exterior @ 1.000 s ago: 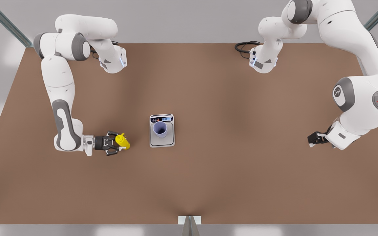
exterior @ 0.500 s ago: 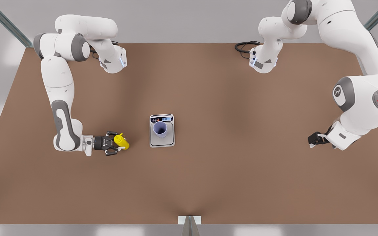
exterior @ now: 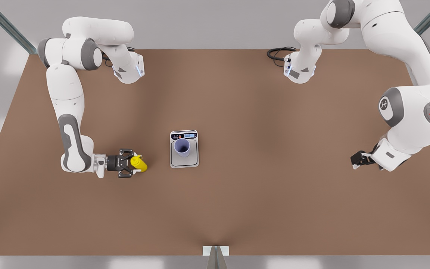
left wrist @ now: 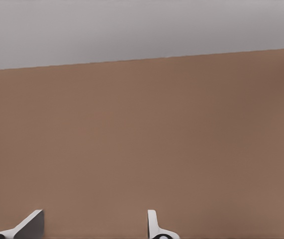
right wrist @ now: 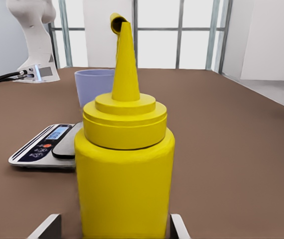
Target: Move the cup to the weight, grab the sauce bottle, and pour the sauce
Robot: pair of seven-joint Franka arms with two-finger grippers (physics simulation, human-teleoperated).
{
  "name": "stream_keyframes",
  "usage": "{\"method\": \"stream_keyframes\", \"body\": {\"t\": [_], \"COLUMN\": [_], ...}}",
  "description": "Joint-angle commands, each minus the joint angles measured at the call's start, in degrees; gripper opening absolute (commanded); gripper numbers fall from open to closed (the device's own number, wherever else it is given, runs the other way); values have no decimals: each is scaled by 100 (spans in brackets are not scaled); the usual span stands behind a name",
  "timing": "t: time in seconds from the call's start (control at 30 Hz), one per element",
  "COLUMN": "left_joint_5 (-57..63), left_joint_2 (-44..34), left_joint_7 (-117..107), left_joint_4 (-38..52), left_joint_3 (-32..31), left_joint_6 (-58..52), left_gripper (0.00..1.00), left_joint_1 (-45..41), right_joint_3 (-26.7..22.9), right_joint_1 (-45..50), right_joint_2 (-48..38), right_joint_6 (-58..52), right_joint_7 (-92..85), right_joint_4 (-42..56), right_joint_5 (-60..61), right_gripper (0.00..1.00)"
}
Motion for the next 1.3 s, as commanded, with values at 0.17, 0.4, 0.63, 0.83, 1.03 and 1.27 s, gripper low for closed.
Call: {"method": "stream_keyframes", "body": {"t": [0.17, 0.4, 0.63, 0.83, 1.03, 1.27], "left_joint_5": [3, 3, 3, 3, -6, 3], "left_joint_2": [-1, 35, 35, 35, 26, 35], "left_joint_7": [0, 0, 0, 0, 0, 0], "left_joint_4": [3, 3, 3, 3, 3, 3], "left_joint_3": [0, 0, 0, 0, 0, 0], "left_joint_6": [9, 9, 9, 0, 0, 9], "left_gripper": [100, 100, 100, 100, 100, 100], "left_joint_1": [-9, 0, -9, -9, -9, 0], "right_joint_3": [0, -17, -518, -518, -474, -457], "right_joint_1": [-40, -585, -1043, 320, 944, 953], "right_joint_2": [0, -9, -396, -1573, -3384, -3630], "right_joint_6": [-57, -162, -848, 66, 23, 66], "right_joint_7": [9, 9, 4358, 11293, 14247, 14230], "right_joint_4": [-2, -37, 1941, 2846, 1747, 1466], "right_joint_5": [-9, -492, -3217, -5256, -6434, -6434], "right_gripper": [100, 100, 100, 100, 100, 100]}}
